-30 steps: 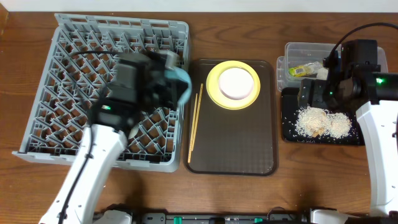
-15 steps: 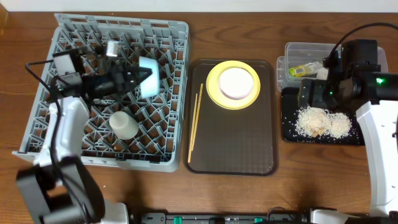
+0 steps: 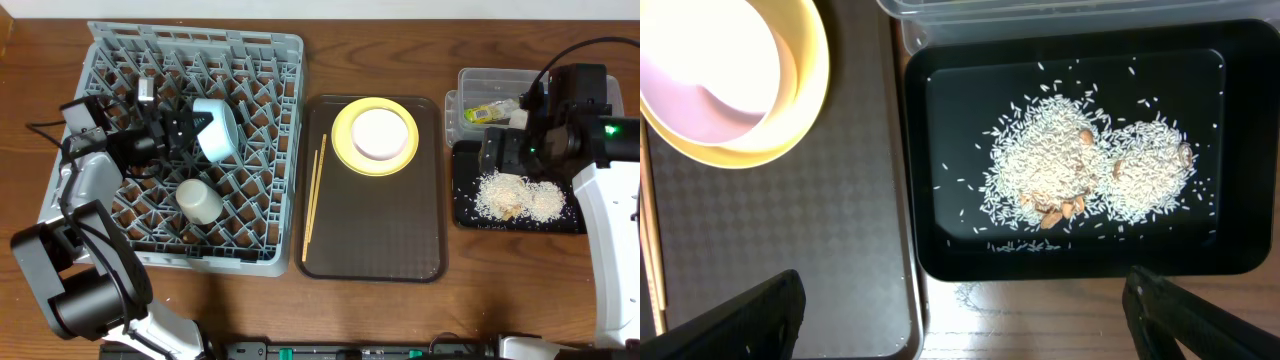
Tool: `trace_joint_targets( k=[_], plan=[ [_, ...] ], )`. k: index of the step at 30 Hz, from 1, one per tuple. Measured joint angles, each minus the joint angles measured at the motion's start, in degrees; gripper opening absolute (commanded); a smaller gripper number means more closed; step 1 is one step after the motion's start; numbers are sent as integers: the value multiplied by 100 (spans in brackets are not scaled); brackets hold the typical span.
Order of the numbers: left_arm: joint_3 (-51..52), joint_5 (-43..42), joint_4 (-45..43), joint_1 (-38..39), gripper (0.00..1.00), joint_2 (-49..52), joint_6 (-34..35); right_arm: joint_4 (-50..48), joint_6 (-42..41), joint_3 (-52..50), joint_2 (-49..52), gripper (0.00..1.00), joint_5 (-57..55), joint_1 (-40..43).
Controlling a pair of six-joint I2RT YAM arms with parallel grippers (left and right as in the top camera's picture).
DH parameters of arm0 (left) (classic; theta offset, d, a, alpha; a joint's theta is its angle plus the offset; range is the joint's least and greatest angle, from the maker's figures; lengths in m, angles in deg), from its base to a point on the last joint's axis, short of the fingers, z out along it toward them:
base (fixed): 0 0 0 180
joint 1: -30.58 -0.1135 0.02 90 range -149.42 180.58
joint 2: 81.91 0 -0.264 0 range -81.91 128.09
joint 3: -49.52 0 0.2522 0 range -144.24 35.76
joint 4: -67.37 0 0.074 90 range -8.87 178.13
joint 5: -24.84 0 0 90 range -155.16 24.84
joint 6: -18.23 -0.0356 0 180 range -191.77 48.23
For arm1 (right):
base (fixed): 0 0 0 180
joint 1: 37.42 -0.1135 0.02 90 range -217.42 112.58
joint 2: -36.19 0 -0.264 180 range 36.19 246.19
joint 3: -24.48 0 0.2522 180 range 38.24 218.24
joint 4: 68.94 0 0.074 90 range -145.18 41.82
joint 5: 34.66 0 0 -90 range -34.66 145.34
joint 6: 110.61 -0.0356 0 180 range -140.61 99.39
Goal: Sort waste into correct bins and load items into the dishwasher
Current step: 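Carry the blue bowl left and place it in the dish rack, then release the blue bowl and lift the left gripper away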
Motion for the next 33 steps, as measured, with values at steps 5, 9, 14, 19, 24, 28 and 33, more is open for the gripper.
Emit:
trace_joint_targets(
  k=[5, 9, 14, 19, 24, 28, 33],
  plan=[
    [-4, 111, 20, -219, 48, 4, 63, 9, 0, 0, 0, 99, 0, 0],
    [-7, 254, 20, -431, 57, 4, 66, 15, 0, 0, 0, 99, 0, 0],
    [-7, 435, 59, -688, 55, 4, 66, 28, 0, 0, 0, 99, 0, 0],
    [-7, 505, 162, -761, 54, 4, 63, 28, 0, 0, 0, 99, 0, 0],
    [-7, 577, 184, -745, 52, -13, 63, 28, 0, 0, 0, 99, 0, 0],
    [-7, 896, 356, -662, 51, -299, 63, 31, 0, 0, 0, 99, 0, 0],
    [-7, 1615, 588, -188, 52, -1364, 66, 33, 0, 0, 0, 99, 0, 0]
  ],
)
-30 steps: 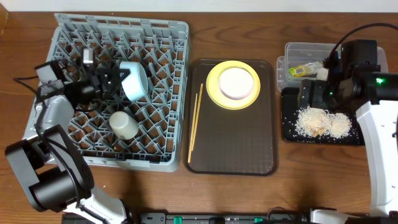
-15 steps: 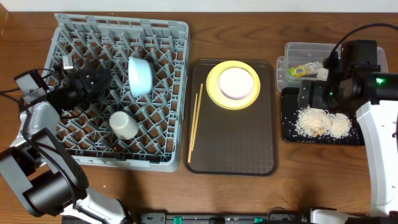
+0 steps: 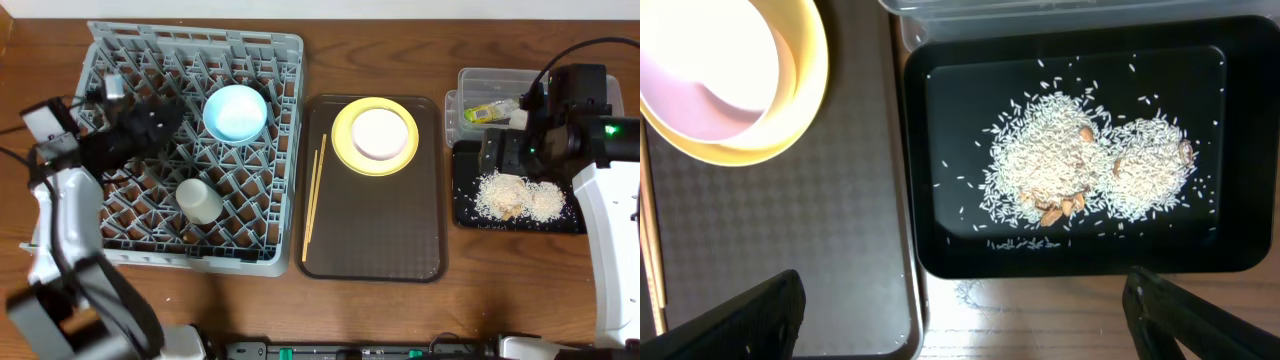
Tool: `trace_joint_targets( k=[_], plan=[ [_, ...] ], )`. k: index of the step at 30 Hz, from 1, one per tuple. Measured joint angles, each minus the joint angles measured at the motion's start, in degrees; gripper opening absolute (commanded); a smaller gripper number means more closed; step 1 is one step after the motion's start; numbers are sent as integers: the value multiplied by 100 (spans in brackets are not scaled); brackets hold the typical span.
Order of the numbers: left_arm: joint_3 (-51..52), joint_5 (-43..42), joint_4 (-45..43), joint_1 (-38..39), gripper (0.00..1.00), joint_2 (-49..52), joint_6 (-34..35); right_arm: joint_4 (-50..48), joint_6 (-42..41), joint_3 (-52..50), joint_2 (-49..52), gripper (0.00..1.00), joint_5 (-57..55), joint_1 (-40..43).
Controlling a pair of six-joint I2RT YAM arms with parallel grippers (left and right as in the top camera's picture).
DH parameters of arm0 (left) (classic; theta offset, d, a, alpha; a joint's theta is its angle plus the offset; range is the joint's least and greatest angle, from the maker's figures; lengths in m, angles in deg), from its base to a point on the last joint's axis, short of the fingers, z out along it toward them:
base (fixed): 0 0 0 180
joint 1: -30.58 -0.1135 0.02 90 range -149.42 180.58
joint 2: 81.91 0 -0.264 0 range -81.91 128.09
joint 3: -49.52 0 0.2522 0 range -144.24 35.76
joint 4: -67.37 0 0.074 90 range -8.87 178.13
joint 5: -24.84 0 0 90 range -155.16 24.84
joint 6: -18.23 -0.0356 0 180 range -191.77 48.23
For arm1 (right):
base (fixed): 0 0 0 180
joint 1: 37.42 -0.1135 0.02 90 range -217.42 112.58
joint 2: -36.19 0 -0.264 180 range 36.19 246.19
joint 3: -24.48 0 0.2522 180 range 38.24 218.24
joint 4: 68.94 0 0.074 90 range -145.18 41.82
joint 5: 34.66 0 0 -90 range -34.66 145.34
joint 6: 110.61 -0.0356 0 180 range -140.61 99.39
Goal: Sort waste into correct bins and load items into the dishwasher
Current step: 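Release the blue bowl and lift the left gripper away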
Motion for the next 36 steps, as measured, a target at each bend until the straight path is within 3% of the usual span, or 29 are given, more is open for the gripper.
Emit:
trace_joint_targets(
  k=[6, 16, 21, 28, 30, 34, 36],
  plan=[
    [-7, 1572, 588, 1362, 63, -1047, -223, 0, -2, 0, 0, 99, 0, 0],
    [-7, 5313, 780, 3713, 63, -1189, -1051, -2, 0, 0, 0, 99, 0, 0],
    [-7, 6655, 778, 4197, 63, -800, -1443, -2, 0, 0, 0, 99, 0, 0],
    [-7, 7383, 780, 4227, 62, -98, -1700, -2, 0, 0, 0, 99, 0, 0],
    [-7, 7538, 778, 4229, 57, 48, -1725, -2, -2, 0, 0, 99, 0, 0],
    [-7, 7788, 778, 4227, 25, 190, -1779, -2, 0, 0, 0, 99, 0, 0],
    [-7, 7855, 772, 4227, 15, 190, -1823, -2, -2, 0, 0, 99, 0, 0]
  ],
)
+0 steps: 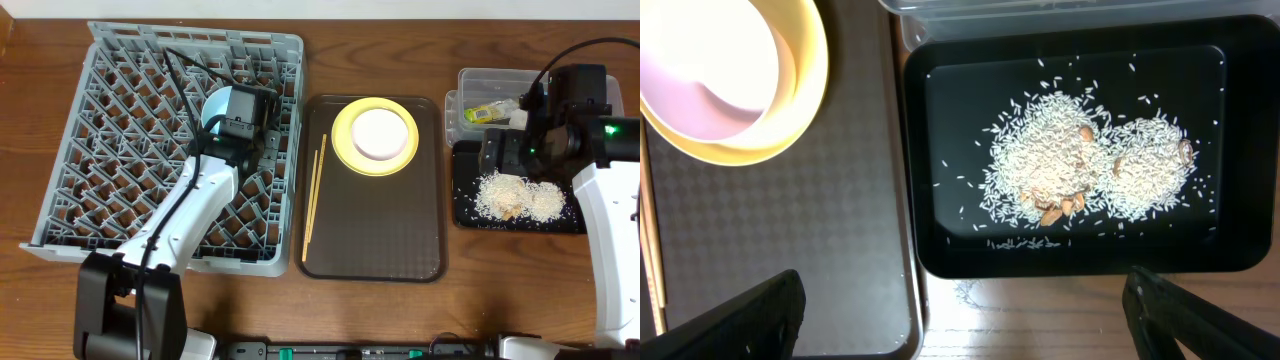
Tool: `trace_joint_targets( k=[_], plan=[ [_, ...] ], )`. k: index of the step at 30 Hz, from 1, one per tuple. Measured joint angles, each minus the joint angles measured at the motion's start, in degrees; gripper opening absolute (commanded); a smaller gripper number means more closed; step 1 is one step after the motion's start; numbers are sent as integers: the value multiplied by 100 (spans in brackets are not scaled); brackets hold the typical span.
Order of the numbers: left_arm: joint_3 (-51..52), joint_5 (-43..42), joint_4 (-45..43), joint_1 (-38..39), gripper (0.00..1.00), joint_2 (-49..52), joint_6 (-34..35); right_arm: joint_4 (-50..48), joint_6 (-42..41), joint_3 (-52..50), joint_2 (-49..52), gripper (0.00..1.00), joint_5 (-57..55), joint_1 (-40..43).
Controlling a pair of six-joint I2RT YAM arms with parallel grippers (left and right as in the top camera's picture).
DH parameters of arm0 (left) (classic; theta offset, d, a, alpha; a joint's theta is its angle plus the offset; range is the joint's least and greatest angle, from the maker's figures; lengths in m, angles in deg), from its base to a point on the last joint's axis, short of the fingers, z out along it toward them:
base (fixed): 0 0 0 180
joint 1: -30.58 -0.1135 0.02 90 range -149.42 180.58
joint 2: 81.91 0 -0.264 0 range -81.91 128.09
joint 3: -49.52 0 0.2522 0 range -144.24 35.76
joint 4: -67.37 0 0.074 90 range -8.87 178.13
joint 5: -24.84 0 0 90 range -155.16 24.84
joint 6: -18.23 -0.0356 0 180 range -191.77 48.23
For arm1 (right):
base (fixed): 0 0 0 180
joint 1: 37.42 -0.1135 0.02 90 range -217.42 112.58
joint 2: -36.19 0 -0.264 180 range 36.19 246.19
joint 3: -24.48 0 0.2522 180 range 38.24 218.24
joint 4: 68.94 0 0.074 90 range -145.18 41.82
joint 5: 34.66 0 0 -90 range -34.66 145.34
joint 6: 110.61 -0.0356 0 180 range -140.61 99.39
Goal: Sort waste into correct bins and load items into the dishwasher
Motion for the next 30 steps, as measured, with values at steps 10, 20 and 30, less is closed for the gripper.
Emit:
trace_joint_targets(
  k=[10, 20, 30],
  plan=[
    [-46, 136, -72, 2, 6, -85, -66, 28, 0, 0, 0, 99, 0, 0],
    [-46, -1025, 0, -94, 6, -1502, 282, 35, 2, 0, 0, 99, 0, 0],
    [-46, -4612, -7, -1829, 6, -1823, 754, 72, 2, 0, 0, 99, 0, 0]
  ],
)
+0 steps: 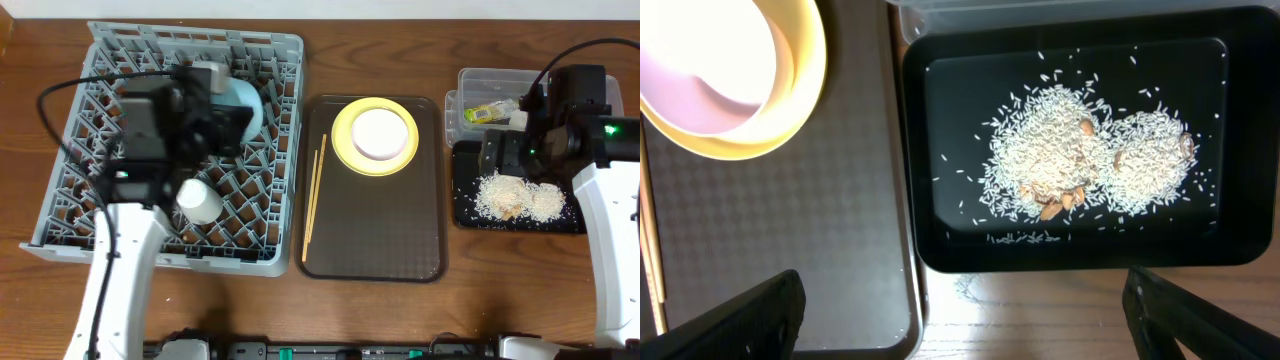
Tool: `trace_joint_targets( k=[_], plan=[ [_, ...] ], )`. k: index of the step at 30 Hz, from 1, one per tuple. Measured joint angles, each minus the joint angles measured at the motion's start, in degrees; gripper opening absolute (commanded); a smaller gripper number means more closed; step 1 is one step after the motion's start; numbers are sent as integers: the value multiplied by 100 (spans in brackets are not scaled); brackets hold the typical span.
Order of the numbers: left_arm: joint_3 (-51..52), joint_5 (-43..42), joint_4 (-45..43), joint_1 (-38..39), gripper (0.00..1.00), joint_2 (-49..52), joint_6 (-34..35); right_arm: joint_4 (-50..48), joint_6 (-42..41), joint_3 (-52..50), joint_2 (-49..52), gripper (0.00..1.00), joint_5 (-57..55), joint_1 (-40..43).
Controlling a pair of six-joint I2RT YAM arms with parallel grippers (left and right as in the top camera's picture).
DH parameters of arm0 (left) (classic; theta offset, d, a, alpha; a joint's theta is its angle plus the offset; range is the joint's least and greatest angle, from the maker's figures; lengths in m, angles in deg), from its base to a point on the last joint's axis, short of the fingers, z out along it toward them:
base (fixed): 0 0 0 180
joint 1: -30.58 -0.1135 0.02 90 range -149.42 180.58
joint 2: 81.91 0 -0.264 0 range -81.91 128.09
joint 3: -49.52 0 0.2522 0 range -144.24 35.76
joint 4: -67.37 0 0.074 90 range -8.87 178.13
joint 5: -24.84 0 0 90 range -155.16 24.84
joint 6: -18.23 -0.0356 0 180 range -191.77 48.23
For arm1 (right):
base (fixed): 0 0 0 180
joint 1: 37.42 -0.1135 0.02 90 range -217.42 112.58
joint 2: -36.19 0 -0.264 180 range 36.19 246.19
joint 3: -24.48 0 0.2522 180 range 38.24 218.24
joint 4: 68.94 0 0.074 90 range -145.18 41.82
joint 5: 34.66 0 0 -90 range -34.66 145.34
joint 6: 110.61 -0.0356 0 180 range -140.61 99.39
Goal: Sort waste into correct bins and load items into the dishwasher
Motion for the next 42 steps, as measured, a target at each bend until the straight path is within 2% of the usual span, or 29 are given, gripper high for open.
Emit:
trace_joint_targets(
  k=[5, 10, 18, 29, 31, 33, 35, 36, 39, 42],
  plan=[
    [0, -2105, -251, -1034, 6, 586, 85, 20, 0, 0, 0, 99, 0, 0],
    [0, -3923, -562, -1663, 6, 1576, 190, 33, 0, 0, 0, 99, 0, 0],
    [0, -4795, -603, -2144, 6, 2859, 376, 35, -2, 0, 0, 99, 0, 0],
    [0, -4924, -638, -2747, 7, 3077, 433, 35, 0, 0, 0, 99, 0, 0],
    [0, -4900, -638, -2885, 24, 3077, 448, 35, 0, 0, 0, 99, 0, 0],
    [0, -4868, -632, -3005, 32, 3080, 479, 37, -2, 0, 0, 99, 0, 0],
    [0, -4837, -605, -3143, 57, 3080, 470, 33, 0, 0, 0, 99, -2, 0],
    [0, -4815, -601, -3195, 63, 3080, 455, 35, -2, 0, 0, 99, 0, 0],
    [-2, -4583, -404, -3279, 73, 3080, 476, 35, 0, 0, 0, 99, 0, 0],
    [-2, -4240, -122, -3272, 74, 3082, 463, 42, -2, 0, 0, 99, 0, 0]
  ],
)
